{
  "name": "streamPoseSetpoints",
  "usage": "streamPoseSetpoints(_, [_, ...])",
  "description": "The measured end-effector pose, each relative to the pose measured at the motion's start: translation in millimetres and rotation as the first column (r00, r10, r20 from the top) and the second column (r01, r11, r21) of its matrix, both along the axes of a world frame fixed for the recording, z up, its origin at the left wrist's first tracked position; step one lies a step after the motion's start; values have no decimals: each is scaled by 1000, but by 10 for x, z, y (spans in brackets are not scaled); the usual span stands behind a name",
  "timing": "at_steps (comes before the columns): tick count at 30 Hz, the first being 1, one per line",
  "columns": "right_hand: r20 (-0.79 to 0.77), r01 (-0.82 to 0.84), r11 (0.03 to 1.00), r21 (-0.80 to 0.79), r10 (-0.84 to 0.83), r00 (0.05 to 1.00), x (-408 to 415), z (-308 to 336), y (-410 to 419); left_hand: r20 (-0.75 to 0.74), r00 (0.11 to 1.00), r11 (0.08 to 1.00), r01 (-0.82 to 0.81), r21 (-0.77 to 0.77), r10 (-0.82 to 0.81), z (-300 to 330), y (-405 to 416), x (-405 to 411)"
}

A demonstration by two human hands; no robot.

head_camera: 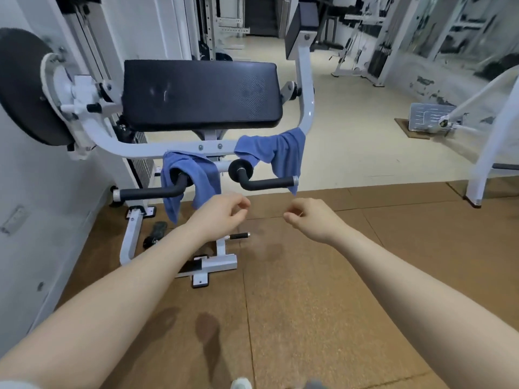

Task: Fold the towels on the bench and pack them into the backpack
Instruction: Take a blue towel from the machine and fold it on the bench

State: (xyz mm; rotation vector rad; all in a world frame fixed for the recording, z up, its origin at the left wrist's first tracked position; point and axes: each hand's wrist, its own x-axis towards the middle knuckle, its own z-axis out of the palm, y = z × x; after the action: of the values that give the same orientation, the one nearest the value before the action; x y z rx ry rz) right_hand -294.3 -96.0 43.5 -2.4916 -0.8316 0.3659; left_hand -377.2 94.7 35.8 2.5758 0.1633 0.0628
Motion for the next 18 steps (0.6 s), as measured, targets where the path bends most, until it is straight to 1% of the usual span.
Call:
streamPoseSetpoints(2, [-1, 46, 997, 68, -46, 999, 343, 15, 133, -3, 1000, 1000, -6, 2, 6, -30, 163, 355])
streamPoseSetpoints(5, [-49, 133, 976, 171, -127, 991, 898, -23, 319, -9, 1000, 1000, -18, -12, 17, -102, 368, 832])
streamPoseSetpoints(9, [-124, 209, 954, 216, -186, 975, 1705, -197, 631, -34, 999, 999, -38, -13, 37, -202, 642, 1471])
streamPoseSetpoints(11, [-130, 193, 960, 203, -169, 977, 2154, -287, 840, -38, 998, 998, -57, -19, 57, -265, 795, 1836])
streamPoseSetpoints(13, [-136, 157, 975, 158, -136, 981, 2601, -370, 1075, -50, 994, 995, -95, -42, 92, -335, 955, 2205])
streamPoseSetpoints(16, [-206, 100, 992, 80, -81, 975, 3276, -527, 1466, -77, 980, 977, -191, -93, 184, -436, 1211, 2747])
streamPoseSetpoints(17, [-212, 73, 996, 59, -59, 976, 3485, -588, 1597, -88, 973, 969, -223, -111, 214, -472, 1285, 2910])
streamPoseSetpoints(18, [-182, 26, 999, 21, -22, 983, 3683, -653, 1723, -98, 968, 963, -243, -120, 232, -519, 1359, 3063])
